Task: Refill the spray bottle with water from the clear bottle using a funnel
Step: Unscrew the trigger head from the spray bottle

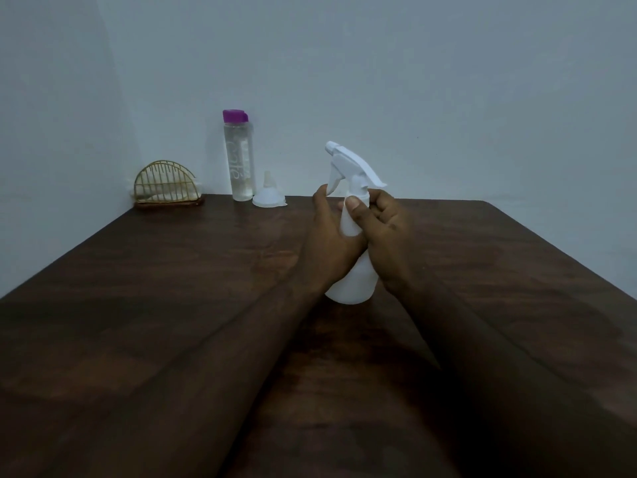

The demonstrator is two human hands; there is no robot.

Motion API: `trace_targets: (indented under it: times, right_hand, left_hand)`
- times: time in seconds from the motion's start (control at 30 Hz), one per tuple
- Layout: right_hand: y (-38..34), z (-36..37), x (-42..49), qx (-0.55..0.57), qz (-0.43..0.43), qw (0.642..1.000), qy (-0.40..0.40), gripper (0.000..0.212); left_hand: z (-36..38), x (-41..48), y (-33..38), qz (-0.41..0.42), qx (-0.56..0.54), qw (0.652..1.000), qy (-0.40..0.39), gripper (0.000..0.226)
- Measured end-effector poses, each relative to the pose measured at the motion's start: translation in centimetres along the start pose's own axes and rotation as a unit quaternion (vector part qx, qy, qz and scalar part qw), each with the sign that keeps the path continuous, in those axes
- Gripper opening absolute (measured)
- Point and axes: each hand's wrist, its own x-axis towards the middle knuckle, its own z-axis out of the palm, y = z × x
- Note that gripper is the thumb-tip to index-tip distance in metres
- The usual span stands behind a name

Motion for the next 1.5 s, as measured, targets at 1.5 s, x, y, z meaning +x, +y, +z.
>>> trace_targets:
  times: [1.5]
  right_hand:
    - [-0.3, 0.8, -1.2, -0.079, -0.051, 0.994, 0.061, 0.011]
  left_hand:
    - [-0.1, -1.6, 0.7, 0.024, -0.008, 1.000, 0.012, 0.099]
